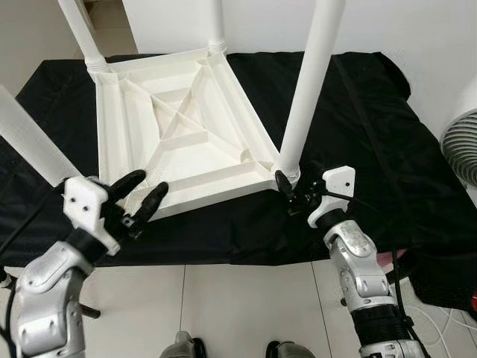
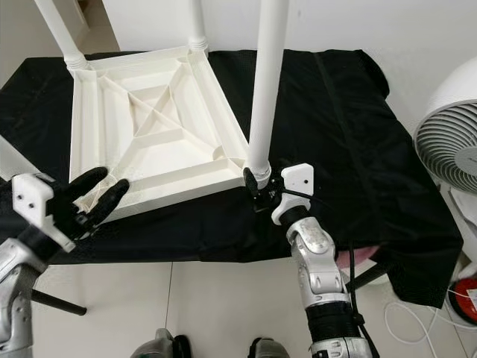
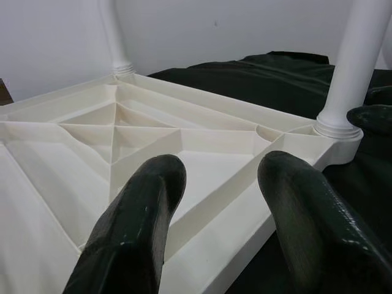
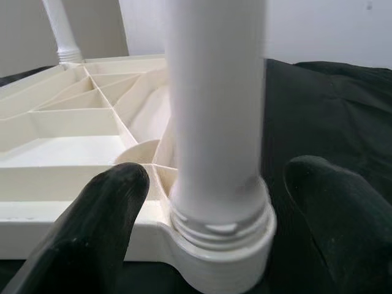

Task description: Building children table

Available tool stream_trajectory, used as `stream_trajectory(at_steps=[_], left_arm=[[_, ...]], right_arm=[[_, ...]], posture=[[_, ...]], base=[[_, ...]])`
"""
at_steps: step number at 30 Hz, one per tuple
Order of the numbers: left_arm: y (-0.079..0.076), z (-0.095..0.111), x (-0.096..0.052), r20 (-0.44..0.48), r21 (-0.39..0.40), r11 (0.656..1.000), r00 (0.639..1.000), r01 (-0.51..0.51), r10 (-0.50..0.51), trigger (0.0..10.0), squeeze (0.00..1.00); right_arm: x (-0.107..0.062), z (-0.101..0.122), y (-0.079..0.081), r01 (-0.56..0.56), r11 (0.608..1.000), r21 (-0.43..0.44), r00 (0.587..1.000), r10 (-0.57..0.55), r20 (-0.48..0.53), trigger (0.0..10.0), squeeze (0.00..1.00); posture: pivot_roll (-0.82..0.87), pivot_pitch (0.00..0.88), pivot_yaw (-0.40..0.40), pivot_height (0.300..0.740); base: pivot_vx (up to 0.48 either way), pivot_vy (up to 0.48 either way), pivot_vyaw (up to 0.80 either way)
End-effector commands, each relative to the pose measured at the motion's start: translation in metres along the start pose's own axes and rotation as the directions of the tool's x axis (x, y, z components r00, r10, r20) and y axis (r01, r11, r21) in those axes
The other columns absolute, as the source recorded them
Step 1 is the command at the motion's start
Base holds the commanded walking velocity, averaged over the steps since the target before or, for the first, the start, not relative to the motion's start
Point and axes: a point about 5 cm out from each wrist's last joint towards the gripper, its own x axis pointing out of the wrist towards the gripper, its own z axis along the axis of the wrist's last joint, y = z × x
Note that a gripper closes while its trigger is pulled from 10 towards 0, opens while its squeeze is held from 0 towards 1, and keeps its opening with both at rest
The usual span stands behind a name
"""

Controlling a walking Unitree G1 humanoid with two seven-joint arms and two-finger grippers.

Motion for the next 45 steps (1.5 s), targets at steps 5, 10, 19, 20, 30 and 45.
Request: stream_trajectory(at_steps=[5, 10, 19, 20, 30, 45], left_arm=[[0.013, 0.002, -0.029, -0.071, 0.022, 0.989, 0.987, -0.143, 0.145, 10.0, 0.0], [0.016, -0.003, -0.044, -0.144, 0.031, 0.992, 0.982, -0.119, 0.122, 10.0, 0.0], [0.027, 0.0, -0.075, -0.257, 0.058, 0.993, 0.959, -0.107, 0.119, 10.0, 0.0], [0.029, -0.001, -0.079, -0.272, 0.069, 0.992, 0.954, -0.11, 0.125, 10.0, 0.0], [0.049, -0.002, -0.096, -0.337, 0.117, 0.982, 0.924, -0.147, 0.178, 10.0, 0.0], [0.116, -0.001, -0.059, -0.285, 0.337, 0.909, 0.893, -0.246, 0.348, 10.0, 0.0]], right_arm=[[0.005, -0.006, 0.005, -0.031, 0.999, 0.016, 1.0, 0.031, -0.003, 10.0, 0.0], [0.008, -0.007, 0.007, -0.049, 0.999, 0.017, 0.999, 0.049, -0.002, 10.0, 0.0], [0.013, -0.008, 0.006, -0.071, 0.997, 0.008, 0.997, 0.071, 0.007, 10.0, 0.0], [0.013, -0.008, 0.006, -0.073, 0.997, 0.007, 0.997, 0.073, 0.007, 10.0, 0.0], [0.01, -0.011, 0.007, -0.075, 0.997, 0.007, 0.997, 0.075, 0.005, 10.0, 0.0], [-0.009, -0.02, 0.012, -0.042, 0.999, 0.03, 0.999, 0.043, -0.022, 10.0, 0.0]], posture=[[0.08, 0.094, 0.038, 0.74], [0.09, 0.096, 0.028, 0.74], [0.1, 0.102, 0.022, 0.74], [0.1, 0.102, 0.022, 0.74], [0.1, 0.107, 0.029, 0.74], [0.03, 0.109, 0.053, 0.74]], base=[[0.0, 0.0, 0.0], [0.0, 0.0, 0.0], [0.0, 0.0, 0.0], [0.0, 0.0, 0.0], [0.0, 0.0, 0.0], [0.0, 0.0, 0.0]])
